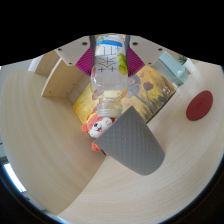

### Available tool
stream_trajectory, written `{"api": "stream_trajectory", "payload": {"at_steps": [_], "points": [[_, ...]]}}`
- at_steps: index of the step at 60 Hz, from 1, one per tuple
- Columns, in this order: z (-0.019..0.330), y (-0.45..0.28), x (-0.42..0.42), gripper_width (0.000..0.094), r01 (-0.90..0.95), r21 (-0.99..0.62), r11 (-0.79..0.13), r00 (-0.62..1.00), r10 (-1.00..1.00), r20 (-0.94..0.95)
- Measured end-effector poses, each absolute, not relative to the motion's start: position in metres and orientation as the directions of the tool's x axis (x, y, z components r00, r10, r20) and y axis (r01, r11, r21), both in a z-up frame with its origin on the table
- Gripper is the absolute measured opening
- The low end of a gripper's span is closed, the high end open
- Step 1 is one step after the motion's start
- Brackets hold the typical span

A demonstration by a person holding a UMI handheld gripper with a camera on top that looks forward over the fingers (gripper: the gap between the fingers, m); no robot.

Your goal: Pour water

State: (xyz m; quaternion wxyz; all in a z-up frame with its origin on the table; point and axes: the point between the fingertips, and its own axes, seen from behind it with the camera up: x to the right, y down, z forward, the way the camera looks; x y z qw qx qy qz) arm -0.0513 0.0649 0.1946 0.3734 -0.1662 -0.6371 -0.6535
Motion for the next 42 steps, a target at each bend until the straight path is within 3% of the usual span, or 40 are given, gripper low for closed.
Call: {"api": "stream_trajectory", "payload": {"at_steps": [8, 18, 24, 29, 35, 42], "points": [[0.22, 0.062, -0.048, 0.0396, 0.861, 0.499, 0.097, -0.458, -0.281, 0.843], [0.257, 0.061, -0.013, 0.0396, 0.983, -0.166, 0.08, 0.18, -0.212, 0.961], [0.262, 0.06, 0.006, 0.0407, 0.795, -0.601, 0.082, 0.606, -0.148, 0.781], [0.258, 0.059, 0.022, 0.0406, 0.532, -0.844, 0.073, 0.846, -0.088, 0.526], [0.224, 0.061, 0.042, 0.0406, 0.242, -0.97, 0.01, 0.969, -0.047, 0.241], [0.166, 0.068, 0.049, 0.0403, 0.08, -0.993, -0.091, 0.997, -0.011, 0.081]]}}
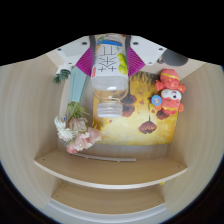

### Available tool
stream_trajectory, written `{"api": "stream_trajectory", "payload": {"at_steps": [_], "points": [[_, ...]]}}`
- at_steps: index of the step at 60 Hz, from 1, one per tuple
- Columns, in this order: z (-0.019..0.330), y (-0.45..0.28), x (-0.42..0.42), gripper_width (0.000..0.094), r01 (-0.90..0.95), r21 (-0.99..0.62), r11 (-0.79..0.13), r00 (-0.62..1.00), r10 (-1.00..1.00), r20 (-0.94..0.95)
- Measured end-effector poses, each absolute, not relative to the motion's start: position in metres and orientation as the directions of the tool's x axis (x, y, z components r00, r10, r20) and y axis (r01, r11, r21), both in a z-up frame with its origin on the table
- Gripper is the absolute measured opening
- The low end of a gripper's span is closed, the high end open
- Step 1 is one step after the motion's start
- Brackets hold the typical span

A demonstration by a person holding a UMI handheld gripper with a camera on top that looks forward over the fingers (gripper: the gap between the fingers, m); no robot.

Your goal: Pour water

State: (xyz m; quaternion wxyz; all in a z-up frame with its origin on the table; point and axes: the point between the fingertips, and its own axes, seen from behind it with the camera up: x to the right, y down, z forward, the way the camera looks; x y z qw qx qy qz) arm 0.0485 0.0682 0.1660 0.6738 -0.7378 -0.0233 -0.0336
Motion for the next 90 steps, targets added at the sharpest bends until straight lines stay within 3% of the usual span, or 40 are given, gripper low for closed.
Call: {"api": "stream_trajectory", "payload": {"at_steps": [9, 21, 31, 41, 48, 59, 75, 90], "points": [[0.114, 0.07, 0.051, 0.0407, 0.02, -0.988, -0.155, 1.0, -0.001, 0.021], [0.078, 0.07, 0.043, 0.0407, -0.007, -0.982, -0.187, 1.0, 0.019, -0.011], [0.079, 0.066, 0.043, 0.0411, 0.026, -0.987, -0.159, 1.0, 0.014, 0.024], [0.076, 0.065, 0.047, 0.0552, 0.003, -0.981, -0.192, 1.0, -0.011, 0.005], [0.053, 0.056, 0.057, 0.0737, -0.032, -0.958, -0.284, 0.998, -0.063, -0.014], [0.038, 0.016, 0.053, 0.0856, -0.057, -0.937, -0.343, 0.997, -0.069, -0.035], [0.03, -0.083, 0.009, 0.0859, -0.059, -0.922, -0.383, 0.998, -0.027, -0.053], [0.067, -0.138, -0.027, 0.0861, -0.029, -0.936, -0.35, 0.999, 0.034, -0.043]]}}
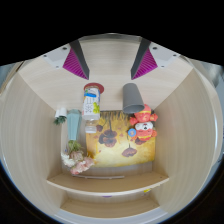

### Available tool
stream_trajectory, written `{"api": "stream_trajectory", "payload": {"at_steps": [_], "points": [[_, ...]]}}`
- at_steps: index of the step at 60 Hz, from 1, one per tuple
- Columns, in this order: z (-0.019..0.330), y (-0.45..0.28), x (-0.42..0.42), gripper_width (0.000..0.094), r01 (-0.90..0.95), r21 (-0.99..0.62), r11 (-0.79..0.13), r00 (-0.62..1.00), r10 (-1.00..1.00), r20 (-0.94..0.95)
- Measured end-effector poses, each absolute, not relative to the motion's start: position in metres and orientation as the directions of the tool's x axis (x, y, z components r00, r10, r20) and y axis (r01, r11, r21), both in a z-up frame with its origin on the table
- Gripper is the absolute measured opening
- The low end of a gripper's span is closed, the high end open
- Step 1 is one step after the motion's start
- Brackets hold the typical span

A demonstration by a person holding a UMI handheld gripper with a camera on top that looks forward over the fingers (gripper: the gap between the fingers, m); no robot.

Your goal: Pour water

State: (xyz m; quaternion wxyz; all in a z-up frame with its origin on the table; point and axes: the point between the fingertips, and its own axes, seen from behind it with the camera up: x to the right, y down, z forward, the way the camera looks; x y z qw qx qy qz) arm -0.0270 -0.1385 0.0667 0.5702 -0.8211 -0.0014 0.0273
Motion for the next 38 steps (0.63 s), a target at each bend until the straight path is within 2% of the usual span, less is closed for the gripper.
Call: {"api": "stream_trajectory", "payload": {"at_steps": [7, 19, 38], "points": [[0.096, -0.151, -0.026, 0.0861, -0.016, -0.954, -0.3, 1.0, 0.019, -0.023], [0.129, -0.169, -0.031, 0.0861, -0.026, -0.964, -0.266, 0.999, 0.032, -0.035], [0.161, -0.188, -0.028, 0.0859, -0.028, -0.978, -0.207, 0.999, 0.014, -0.031]]}}
